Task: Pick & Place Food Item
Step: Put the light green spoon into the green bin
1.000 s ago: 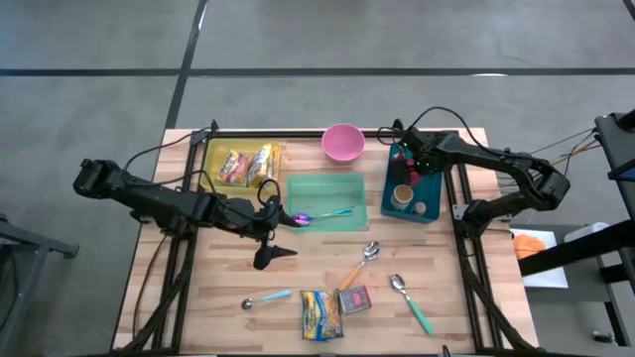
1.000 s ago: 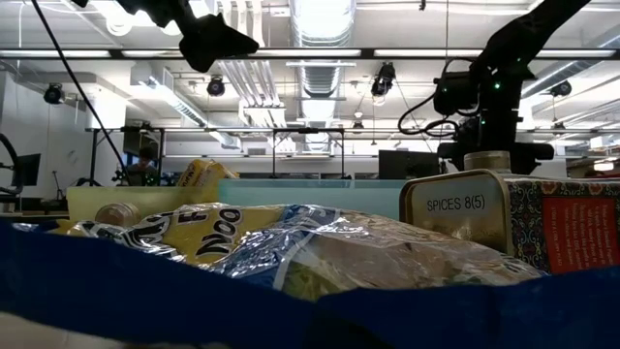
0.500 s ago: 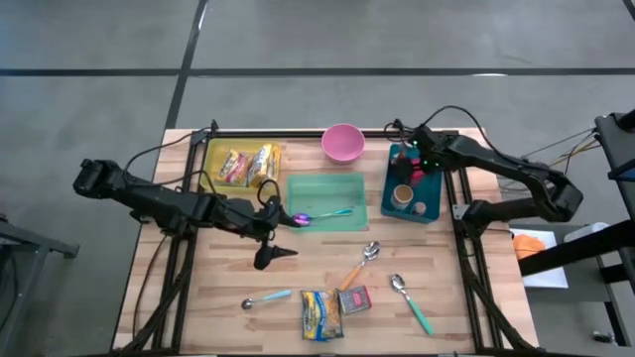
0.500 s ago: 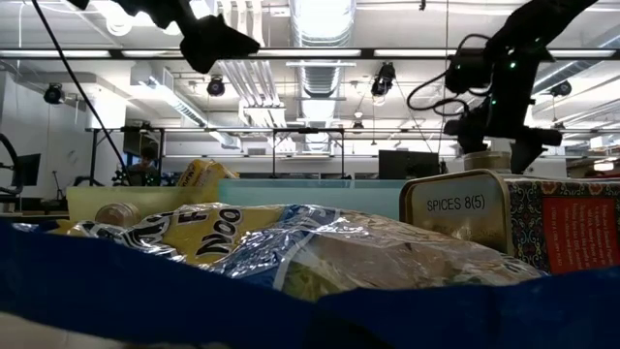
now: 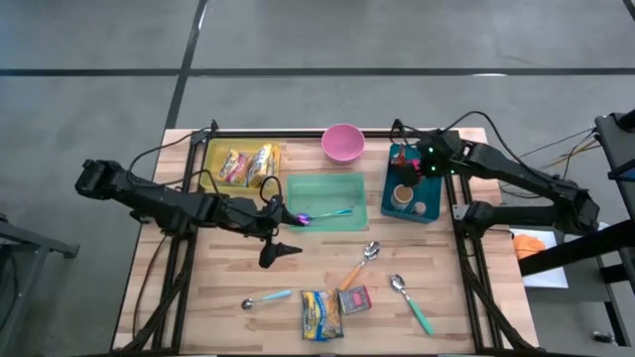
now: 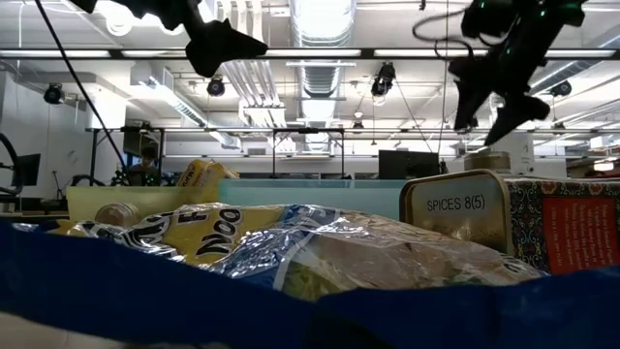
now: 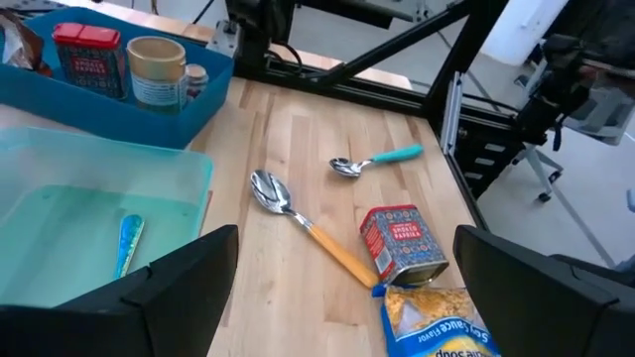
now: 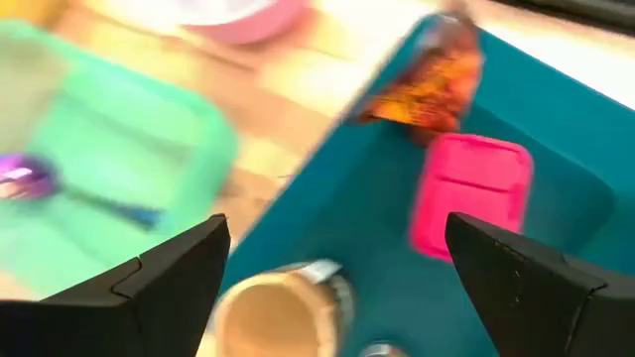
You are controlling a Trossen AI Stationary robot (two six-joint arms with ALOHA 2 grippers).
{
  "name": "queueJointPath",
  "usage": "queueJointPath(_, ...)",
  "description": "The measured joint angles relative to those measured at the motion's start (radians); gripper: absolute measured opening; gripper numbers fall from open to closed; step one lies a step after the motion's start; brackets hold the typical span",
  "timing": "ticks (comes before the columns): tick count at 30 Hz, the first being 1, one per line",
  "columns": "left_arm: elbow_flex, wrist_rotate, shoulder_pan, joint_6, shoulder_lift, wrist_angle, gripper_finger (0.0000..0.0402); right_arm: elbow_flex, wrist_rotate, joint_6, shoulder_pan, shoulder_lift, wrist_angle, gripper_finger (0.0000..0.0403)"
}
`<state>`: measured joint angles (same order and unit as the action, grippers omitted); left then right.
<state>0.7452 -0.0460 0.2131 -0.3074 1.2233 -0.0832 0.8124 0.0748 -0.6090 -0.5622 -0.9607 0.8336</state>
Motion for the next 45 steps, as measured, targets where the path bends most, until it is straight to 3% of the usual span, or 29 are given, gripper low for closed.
queueJointPath(7, 0.000, 0.000, 0.000, 0.000, -0.011, 0.057, 0.0379, 0.109, 0.015, -0.018, 0.210, 0.002, 0.078, 0.0370)
queueJointPath(12, 0.000, -0.009, 0.000, 0.000, -0.011, 0.055, 0.0379, 0.187, 0.126, -0.183, 0.386, -0.041, 0.274, 0.0370)
queueJointPath(16, 0.000, -0.014, 0.000, -0.001, -0.011, 0.055, 0.0379, 0.199, 0.136, -0.350, 0.539, -0.086, 0.358, 0.0370)
queueJointPath(23, 0.000, -0.015, 0.000, -0.001, -0.012, 0.055, 0.0379, 0.191, 0.105, -0.591, 0.814, -0.198, 0.367, 0.0370)
queueJointPath(35, 0.000, -0.014, 0.000, -0.005, -0.012, 0.058, 0.0379, 0.240, 0.042, -0.940, 1.172, -0.445, 0.360, 0.0370)
queueJointPath(39, 0.000, -0.014, 0.000, -0.006, -0.012, 0.058, 0.0379, 0.296, 0.034, -1.052, 1.264, -0.539, 0.355, 0.0370)
queueJointPath(45, 0.000, -0.014, 0.000, -0.007, -0.012, 0.058, 0.0379, 0.394, 0.009, -1.091, 1.325, -0.702, 0.330, 0.0370)
